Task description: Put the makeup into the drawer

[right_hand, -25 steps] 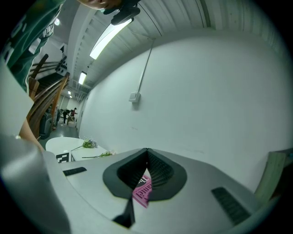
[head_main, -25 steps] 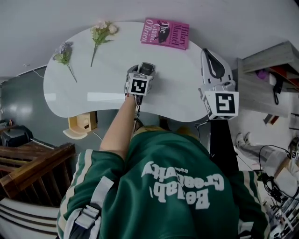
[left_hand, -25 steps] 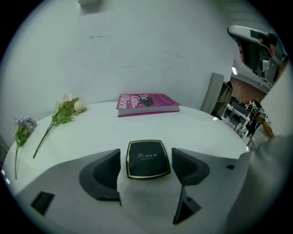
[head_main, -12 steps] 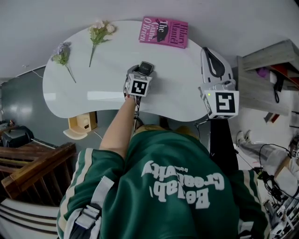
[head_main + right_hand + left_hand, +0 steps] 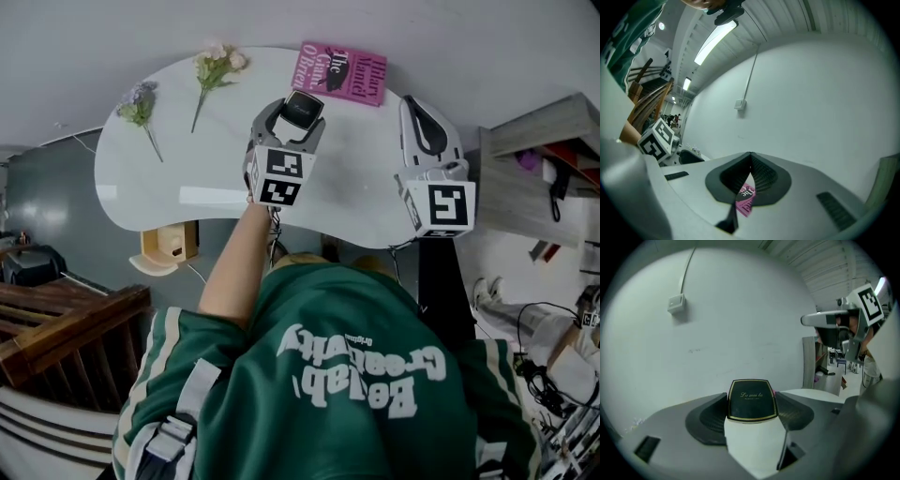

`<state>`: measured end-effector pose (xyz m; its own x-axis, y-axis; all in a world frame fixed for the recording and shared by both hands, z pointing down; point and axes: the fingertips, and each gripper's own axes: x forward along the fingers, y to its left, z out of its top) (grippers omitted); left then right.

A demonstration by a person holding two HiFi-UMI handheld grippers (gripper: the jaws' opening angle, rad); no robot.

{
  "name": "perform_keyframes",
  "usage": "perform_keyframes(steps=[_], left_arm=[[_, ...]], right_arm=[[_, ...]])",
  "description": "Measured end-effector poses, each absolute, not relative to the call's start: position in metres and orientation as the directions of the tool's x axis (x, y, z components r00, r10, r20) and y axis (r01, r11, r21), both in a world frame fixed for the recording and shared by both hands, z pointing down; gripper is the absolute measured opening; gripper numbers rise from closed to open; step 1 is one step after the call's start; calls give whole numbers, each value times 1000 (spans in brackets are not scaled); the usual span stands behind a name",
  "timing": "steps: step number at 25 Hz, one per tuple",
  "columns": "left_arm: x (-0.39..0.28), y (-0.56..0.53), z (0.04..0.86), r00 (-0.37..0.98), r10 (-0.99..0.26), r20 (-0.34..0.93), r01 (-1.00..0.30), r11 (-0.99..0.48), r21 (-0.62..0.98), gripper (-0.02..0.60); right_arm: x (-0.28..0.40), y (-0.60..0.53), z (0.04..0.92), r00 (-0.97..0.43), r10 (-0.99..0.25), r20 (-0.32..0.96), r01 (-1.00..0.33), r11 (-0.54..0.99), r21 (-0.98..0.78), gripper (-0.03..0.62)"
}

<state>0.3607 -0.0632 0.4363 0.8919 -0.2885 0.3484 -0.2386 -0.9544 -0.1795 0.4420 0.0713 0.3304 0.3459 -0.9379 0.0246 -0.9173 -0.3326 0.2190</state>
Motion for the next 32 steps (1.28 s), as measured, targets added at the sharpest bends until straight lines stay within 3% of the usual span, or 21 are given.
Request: perform_keyframes(steps=[8,17,32], left_arm=[[338,-52,343,926,-340,164,-308,-932,-191,348],[299,-65,330,901,-410,145,-382,-906,-184,348],[94,-167,320,693,-706,143,-675,-706,-214,348]], right_arm=[[430,63,313,313,-949,-22,-921,-309,235,9],[397,33,315,223,-975,-25,-951,-223,216,9],[228,-118,322,-146,-989,-8,-969,141,203,9]])
